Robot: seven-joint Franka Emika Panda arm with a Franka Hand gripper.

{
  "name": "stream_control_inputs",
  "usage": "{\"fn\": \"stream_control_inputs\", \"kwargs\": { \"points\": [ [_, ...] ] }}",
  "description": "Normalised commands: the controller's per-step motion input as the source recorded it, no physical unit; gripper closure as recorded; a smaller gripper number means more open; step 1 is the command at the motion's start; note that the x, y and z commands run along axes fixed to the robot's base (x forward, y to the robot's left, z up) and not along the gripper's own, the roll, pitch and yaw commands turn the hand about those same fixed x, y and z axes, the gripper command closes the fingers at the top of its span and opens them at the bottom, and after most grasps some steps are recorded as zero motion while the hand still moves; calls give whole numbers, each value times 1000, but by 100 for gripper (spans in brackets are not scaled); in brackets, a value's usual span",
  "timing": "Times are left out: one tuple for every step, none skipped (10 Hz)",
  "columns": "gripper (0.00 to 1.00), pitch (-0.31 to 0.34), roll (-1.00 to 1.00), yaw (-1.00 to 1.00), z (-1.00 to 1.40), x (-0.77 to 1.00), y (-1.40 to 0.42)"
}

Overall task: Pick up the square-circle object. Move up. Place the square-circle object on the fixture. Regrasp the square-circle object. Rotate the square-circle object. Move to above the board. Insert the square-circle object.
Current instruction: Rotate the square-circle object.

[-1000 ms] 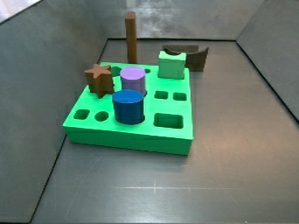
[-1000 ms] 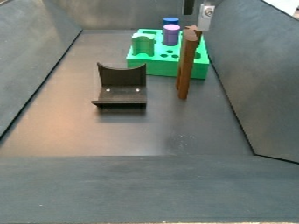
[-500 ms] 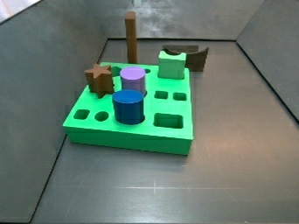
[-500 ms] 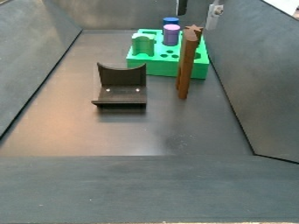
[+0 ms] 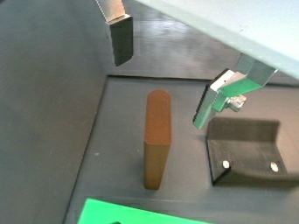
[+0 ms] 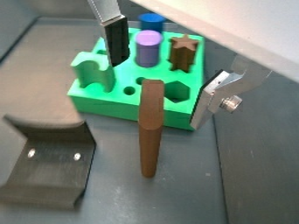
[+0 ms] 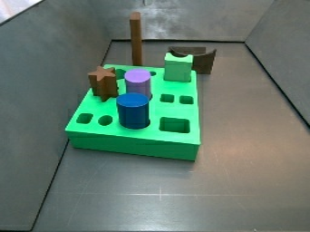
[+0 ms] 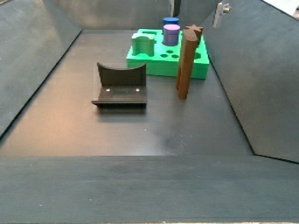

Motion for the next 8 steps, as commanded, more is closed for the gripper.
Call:
{"fn": "stream_control_inputs", "kwargs": {
  "points": [
    [0, 24, -6, 1000, -23, 36, 3],
    [0, 27, -7, 1000, -23, 36, 3],
    [0, 30, -7, 1000, -22, 36, 3],
    [0, 34, -8, 1000, -22, 36, 3],
    [0, 38, -9, 1000, -22, 36, 3],
    [0, 47, -11, 1000, -21, 37, 3],
    [0, 57, -14, 1000, -20, 37, 3],
    [0, 66, -16, 1000, -19, 37, 3]
  ]
}}
